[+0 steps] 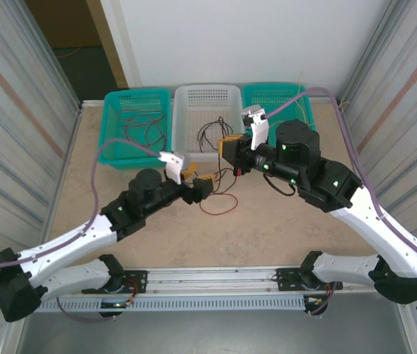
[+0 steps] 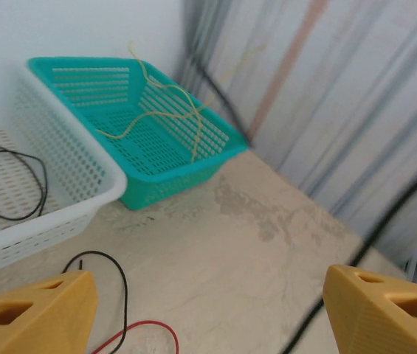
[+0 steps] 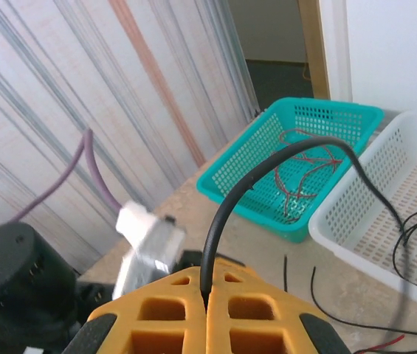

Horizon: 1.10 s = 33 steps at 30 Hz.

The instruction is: Untangle the cables

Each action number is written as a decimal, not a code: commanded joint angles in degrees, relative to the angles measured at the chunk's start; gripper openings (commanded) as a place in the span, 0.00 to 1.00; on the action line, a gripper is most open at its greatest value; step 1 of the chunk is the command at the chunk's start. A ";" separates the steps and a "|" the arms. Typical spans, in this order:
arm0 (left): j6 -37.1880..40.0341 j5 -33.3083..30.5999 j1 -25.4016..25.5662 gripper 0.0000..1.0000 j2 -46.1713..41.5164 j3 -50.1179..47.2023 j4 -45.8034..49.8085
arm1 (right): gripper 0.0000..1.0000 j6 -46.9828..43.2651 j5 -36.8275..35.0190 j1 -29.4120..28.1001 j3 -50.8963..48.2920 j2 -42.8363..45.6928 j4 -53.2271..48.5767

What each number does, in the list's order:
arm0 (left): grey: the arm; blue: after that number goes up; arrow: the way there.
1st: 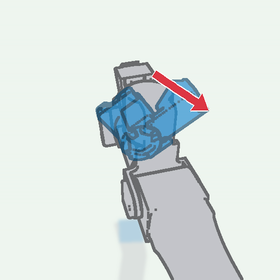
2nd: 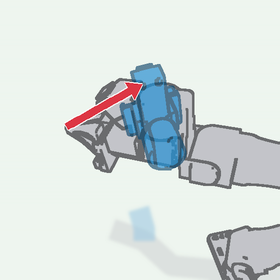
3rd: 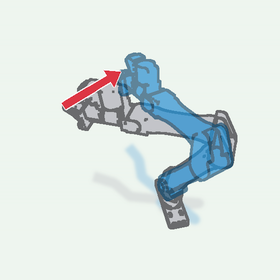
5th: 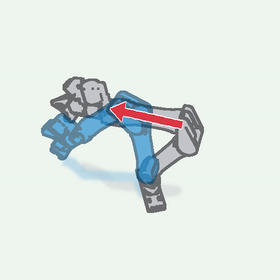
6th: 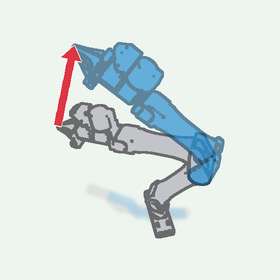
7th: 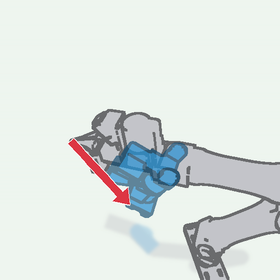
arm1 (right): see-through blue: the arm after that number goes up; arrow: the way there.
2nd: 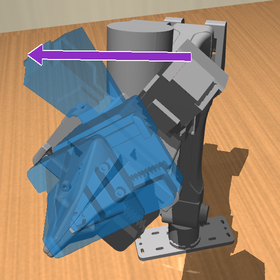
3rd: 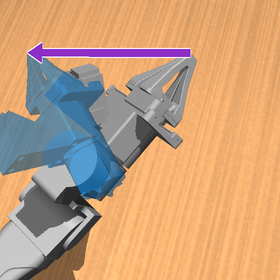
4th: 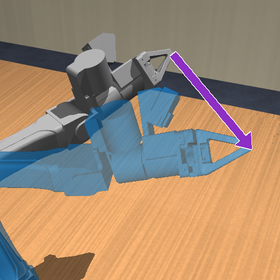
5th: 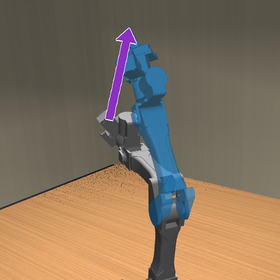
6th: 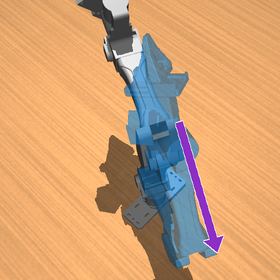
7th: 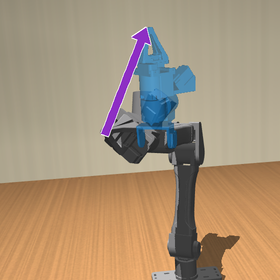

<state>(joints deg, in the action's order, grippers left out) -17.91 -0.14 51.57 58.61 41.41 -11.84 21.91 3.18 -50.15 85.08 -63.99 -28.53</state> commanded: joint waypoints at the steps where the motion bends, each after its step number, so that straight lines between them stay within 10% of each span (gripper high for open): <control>1: 8.78 -1.58 2.34 0.82 1.94 1.42 -5.10 | 0.00 2.22 5.34 1.93 2.46 2.52 0.74; 15: 27.12 -14.15 10.45 0.72 6.27 1.67 -7.86 | 0.00 5.11 13.33 5.84 3.39 3.51 3.04; 33: 22.70 -16.12 10.57 0.39 4.10 -0.98 -6.89 | 0.00 6.78 14.66 9.26 2.53 4.58 4.62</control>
<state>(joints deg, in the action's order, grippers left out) 6.42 -14.92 61.89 64.31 41.21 -18.15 27.07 16.78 -41.47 87.24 -60.40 -26.55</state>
